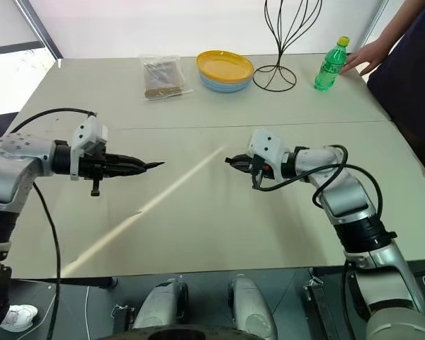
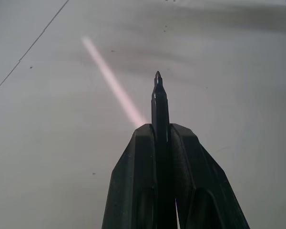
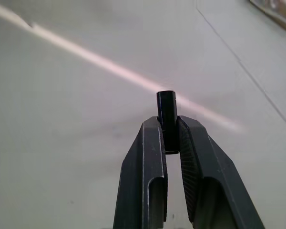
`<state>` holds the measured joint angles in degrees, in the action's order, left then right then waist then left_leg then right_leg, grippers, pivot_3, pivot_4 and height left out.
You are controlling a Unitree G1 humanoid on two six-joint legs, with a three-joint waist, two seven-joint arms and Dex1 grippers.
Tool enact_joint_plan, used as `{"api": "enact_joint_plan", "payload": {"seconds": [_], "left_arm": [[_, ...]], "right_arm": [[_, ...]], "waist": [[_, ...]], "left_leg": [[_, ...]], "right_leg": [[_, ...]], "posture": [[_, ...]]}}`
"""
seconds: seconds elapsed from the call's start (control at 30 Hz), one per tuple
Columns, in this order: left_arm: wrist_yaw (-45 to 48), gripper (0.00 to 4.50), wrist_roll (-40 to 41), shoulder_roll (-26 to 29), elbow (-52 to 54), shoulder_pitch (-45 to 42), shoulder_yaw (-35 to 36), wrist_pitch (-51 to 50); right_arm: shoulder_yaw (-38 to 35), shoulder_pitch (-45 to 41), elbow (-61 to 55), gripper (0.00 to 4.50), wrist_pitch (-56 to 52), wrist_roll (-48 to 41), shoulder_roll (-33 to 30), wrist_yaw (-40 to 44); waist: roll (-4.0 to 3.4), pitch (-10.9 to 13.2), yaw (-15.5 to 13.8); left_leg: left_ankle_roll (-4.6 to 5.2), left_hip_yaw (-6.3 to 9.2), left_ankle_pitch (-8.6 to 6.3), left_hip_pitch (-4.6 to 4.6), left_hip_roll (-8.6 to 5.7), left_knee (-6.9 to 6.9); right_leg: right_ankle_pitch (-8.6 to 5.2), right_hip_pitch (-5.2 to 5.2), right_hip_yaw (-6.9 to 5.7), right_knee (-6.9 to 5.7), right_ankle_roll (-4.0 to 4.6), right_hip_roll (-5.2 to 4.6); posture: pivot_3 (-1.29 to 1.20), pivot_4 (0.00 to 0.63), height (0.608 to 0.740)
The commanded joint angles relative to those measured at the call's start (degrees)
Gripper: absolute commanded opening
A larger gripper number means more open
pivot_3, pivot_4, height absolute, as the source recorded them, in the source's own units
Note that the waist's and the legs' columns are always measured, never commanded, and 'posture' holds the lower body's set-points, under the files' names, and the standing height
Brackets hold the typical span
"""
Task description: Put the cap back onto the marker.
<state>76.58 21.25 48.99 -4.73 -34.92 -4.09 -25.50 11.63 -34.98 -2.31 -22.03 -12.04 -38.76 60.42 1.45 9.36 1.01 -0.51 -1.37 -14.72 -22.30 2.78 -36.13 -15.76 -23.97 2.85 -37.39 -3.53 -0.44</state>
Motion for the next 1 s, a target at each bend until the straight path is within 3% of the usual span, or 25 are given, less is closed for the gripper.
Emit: {"api": "enact_joint_plan", "payload": {"seconds": [0.03, 0.33, 1.0], "left_arm": [[0.0, 0.0, -1.3, -2.7, -0.4, -4.5, -1.5, 2.9], [-0.5, 0.0, -3.5, -7.3, -2.1, -7.6, -3.5, 6.7], [-0.4, 0.0, -5.2, -12.4, -4.5, -9.2, -5.1, 8.0]], "right_arm": [[0.8, -5.7, 3.1, 0.07, 3.1, -0.8, 1.0, 5.1], [1.9, -9.4, 8.8, 0.07, 7.7, 0.8, 3.4, 8.7], [1.9, -8.8, 4.6, 0.07, 4.8, 0.6, 6.3, 7.7]], "waist": [[-0.01, 0.0, -0.1], [-0.01, 0.0, 0.0], [-0.01, 0.0, -0.1]], "left_leg": [[0.0, -0.02, 0.0, -0.02, -0.01, -0.02], [0.01, -0.03, 0.0, -0.03, -0.02, -0.03], [0.01, -0.01, 0.0, -0.02, -0.02, -0.08]], "right_leg": [[0.0, -0.01, 0.0, 0.01, 0.0, -0.01], [0.01, -0.01, 0.0, -0.01, -0.01, -0.04], [0.01, -0.02, 0.0, -0.11, -0.01, -0.05]], "posture": [[0.0, 0.15, 0.74], [0.0, 0.15, 0.74], [0.0, 0.15, 0.74]]}}
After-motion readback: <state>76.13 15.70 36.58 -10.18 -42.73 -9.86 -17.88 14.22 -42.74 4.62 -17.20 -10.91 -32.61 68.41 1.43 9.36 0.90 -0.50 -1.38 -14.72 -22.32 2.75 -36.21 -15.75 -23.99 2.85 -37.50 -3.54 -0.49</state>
